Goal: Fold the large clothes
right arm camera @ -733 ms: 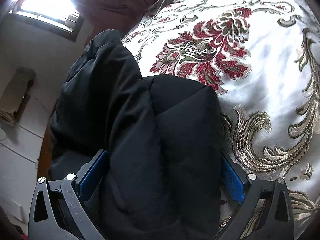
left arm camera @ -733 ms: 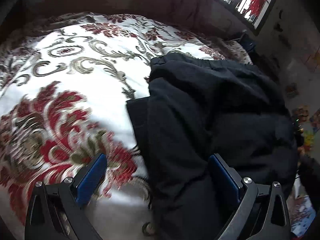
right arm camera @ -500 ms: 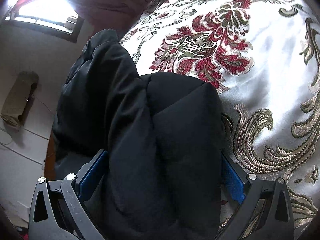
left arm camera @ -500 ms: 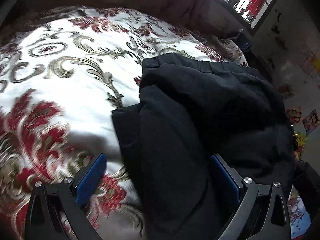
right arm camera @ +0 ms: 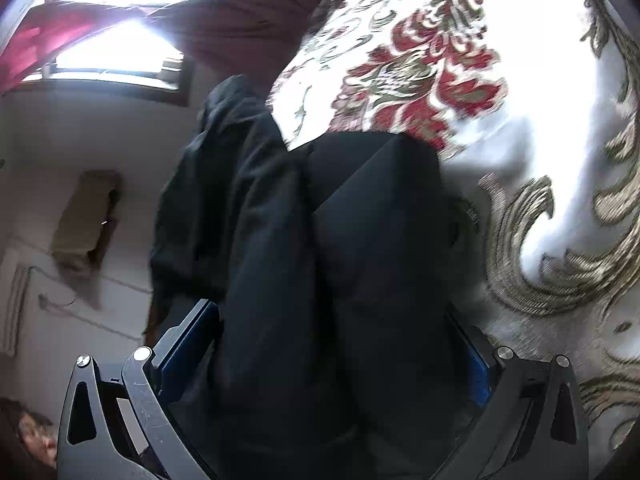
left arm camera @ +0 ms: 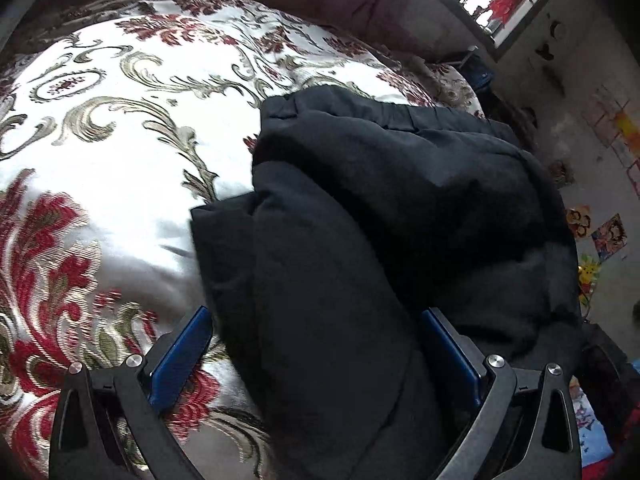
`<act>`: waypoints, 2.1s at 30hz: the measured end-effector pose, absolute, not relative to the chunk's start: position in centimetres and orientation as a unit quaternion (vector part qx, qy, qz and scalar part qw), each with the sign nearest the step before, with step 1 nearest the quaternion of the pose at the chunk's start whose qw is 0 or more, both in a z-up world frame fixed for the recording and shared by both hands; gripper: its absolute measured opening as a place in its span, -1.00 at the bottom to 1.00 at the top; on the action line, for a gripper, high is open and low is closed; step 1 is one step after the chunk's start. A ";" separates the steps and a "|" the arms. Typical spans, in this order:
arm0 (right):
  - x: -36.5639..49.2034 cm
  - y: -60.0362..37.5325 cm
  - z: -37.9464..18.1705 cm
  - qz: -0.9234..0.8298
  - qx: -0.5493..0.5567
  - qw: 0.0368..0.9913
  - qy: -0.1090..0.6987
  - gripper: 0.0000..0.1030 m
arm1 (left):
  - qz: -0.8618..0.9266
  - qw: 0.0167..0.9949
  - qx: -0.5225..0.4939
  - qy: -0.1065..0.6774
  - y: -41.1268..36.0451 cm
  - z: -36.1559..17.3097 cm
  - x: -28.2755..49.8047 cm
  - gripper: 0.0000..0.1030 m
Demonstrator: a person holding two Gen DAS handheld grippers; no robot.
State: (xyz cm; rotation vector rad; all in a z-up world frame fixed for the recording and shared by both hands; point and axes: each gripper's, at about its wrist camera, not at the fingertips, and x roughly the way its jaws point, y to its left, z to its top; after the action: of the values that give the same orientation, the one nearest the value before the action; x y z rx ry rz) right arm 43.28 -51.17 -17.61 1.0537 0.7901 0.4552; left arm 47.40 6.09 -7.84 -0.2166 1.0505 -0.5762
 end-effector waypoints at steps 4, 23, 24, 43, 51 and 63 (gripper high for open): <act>43.1 -50.6 -17.0 0.248 0.476 0.769 0.347 0.99 | -0.283 0.815 -0.103 0.495 5.9 -8.0 47.2 1.00; 43.6 -48.3 -15.6 0.210 0.430 0.771 0.419 0.99 | -0.273 0.802 -0.101 0.522 4.2 -8.0 47.9 1.00; 43.7 -47.9 -15.2 0.203 0.427 0.774 0.422 0.99 | -0.270 0.801 -0.100 0.525 3.9 -8.0 47.8 1.00; 39.1 -40.0 -6.3 0.105 0.326 0.838 0.424 -0.37 | -0.179 0.844 -0.067 0.501 0.6 -4.4 44.2 -0.54; 33.9 -38.4 0.3 0.117 0.275 0.878 0.373 -0.59 | -0.138 0.882 -0.008 0.451 -0.4 1.0 39.6 -0.71; 33.0 -28.7 9.5 0.189 0.209 0.909 0.306 -0.61 | -0.102 0.923 0.019 0.370 4.9 9.9 33.5 -0.74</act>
State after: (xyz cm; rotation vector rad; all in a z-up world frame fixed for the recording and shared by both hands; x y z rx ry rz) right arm 33.02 -28.74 9.45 0.4307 0.6312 0.3902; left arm 33.48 4.89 9.90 0.0398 0.7587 -0.2094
